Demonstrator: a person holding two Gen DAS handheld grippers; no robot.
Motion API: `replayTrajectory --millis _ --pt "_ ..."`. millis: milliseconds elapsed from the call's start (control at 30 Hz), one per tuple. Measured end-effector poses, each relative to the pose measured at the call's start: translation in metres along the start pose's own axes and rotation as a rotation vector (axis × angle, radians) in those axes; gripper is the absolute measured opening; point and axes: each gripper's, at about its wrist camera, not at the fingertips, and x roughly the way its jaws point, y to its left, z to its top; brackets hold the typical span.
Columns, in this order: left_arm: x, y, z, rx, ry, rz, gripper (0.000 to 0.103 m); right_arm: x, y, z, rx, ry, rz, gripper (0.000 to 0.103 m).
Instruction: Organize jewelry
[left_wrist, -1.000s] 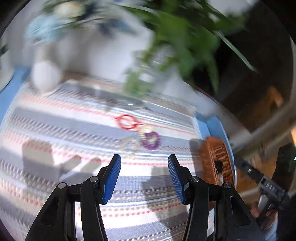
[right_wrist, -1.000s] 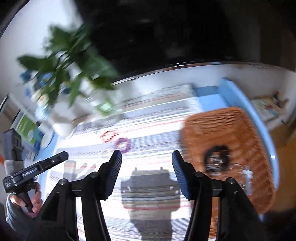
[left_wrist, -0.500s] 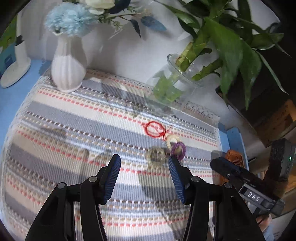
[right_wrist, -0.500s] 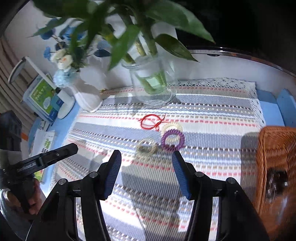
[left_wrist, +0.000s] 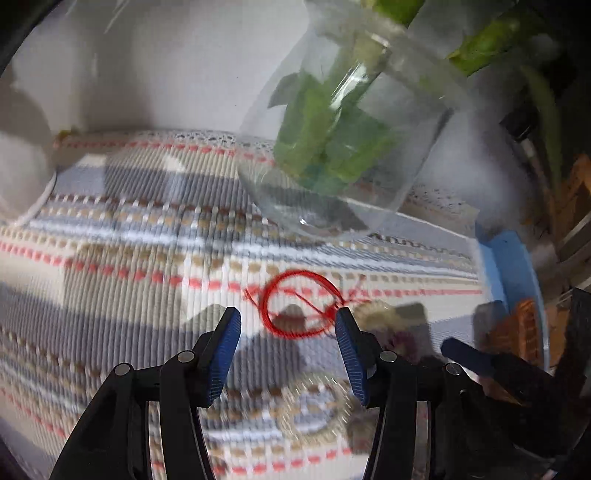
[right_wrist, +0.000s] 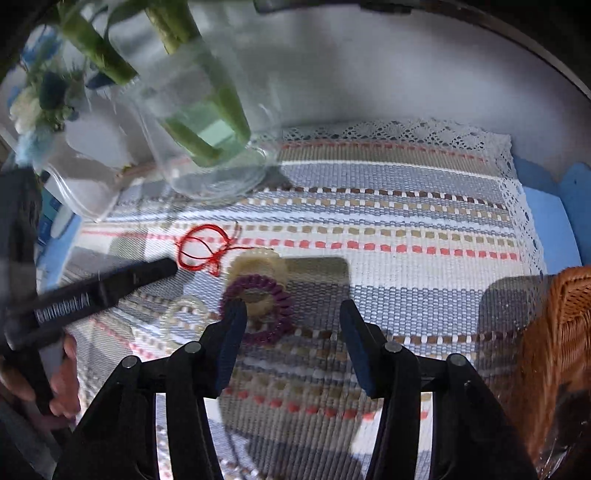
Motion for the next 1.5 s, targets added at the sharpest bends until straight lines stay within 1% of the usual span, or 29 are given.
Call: replayTrajectory --millis 33,67,100,133,167,200,233,267,333,400,433,500,567,667,700,767,867,933,967,1100,1167,1300,1367,1500 --pt "0.007 0.0 0.002 0.006 0.016 0.032 0.048 0.004 0.0 -0.001 0.002 0.008 0.003 0.049" --pt "0.009 -0.003 0.005 0.031 -0.029 0.049 0.044 0.008 0.0 -0.002 0.005 0.016 0.009 0.044" --pt "0.012 -0.006 0.005 0.053 -0.03 0.076 0.037 0.011 0.0 -0.003 0.004 0.022 0.013 0.042" --pt "0.013 -0.013 0.004 0.097 -0.055 0.134 0.027 0.015 0.002 -0.004 -0.006 0.024 0.01 0.04" --pt "0.016 -0.019 0.002 0.137 -0.063 0.186 0.018 0.018 0.005 -0.004 -0.021 0.023 0.003 0.039" --pt "0.017 -0.026 -0.001 0.188 -0.079 0.227 0.016 0.021 0.009 -0.005 -0.044 0.021 -0.009 0.038" --pt "0.016 -0.029 -0.003 0.212 -0.09 0.228 0.011 0.025 0.013 -0.006 -0.068 0.021 -0.021 0.034" --pt "0.015 -0.028 -0.004 0.205 -0.092 0.221 0.006 0.026 0.018 -0.008 -0.094 0.002 -0.027 0.026" --pt "0.011 -0.022 -0.001 0.149 -0.08 0.188 0.004 0.027 0.025 -0.009 -0.124 -0.01 -0.01 0.011" --pt "0.005 -0.01 0.001 0.06 -0.054 0.126 0.004 0.027 0.03 -0.011 -0.141 -0.008 -0.011 0.011" --pt "0.0 -0.003 0.001 0.006 -0.044 0.08 0.004 0.026 0.03 -0.011 -0.145 -0.009 -0.01 0.011" --pt "-0.011 0.005 -0.003 -0.055 -0.041 0.02 0.004 0.021 0.028 -0.013 -0.128 -0.005 0.012 0.011" --pt "-0.027 0.012 -0.008 -0.1 -0.052 -0.023 0.004 0.009 0.023 -0.015 -0.093 -0.015 0.042 0.011" --pt "-0.06 0.018 -0.02 -0.172 -0.089 -0.14 0.004 -0.013 0.012 -0.02 -0.03 -0.024 0.068 0.011" --pt "-0.07 0.016 -0.023 -0.179 -0.102 -0.161 0.004 -0.021 0.007 -0.023 -0.003 -0.026 0.079 0.011" --pt "-0.095 0.014 -0.032 -0.166 -0.134 -0.188 0.004 -0.035 -0.001 -0.027 0.041 -0.036 0.097 0.011" --pt "-0.121 0.004 -0.042 -0.15 -0.15 -0.23 0.004 -0.059 -0.01 -0.036 0.112 -0.05 0.113 0.011" --pt "-0.131 -0.001 -0.05 -0.139 -0.135 -0.216 0.004 -0.076 -0.012 -0.039 0.139 -0.072 0.122 0.011" --pt "-0.13 -0.005 -0.047 -0.133 -0.127 -0.213 0.004 -0.084 -0.012 -0.041 0.148 -0.085 0.121 0.011" --pt "-0.144 -0.019 -0.062 -0.106 -0.105 -0.242 0.004 -0.122 -0.016 -0.05 0.167 -0.163 0.079 0.011" --pt "-0.142 -0.029 -0.068 -0.09 -0.099 -0.248 0.004 -0.138 -0.02 -0.055 0.185 -0.194 0.062 0.011" --pt "-0.14 -0.044 -0.072 -0.075 -0.079 -0.307 0.004 -0.167 -0.031 -0.073 0.253 -0.249 0.065 0.011" --pt "-0.145 -0.055 -0.073 -0.067 -0.065 -0.333 0.004 -0.177 -0.035 -0.08 0.278 -0.262 0.063 0.011" --pt "-0.153 -0.08 -0.074 -0.01 -0.052 -0.382 0.004 -0.2 -0.042 -0.096 0.313 -0.297 0.044 0.011"
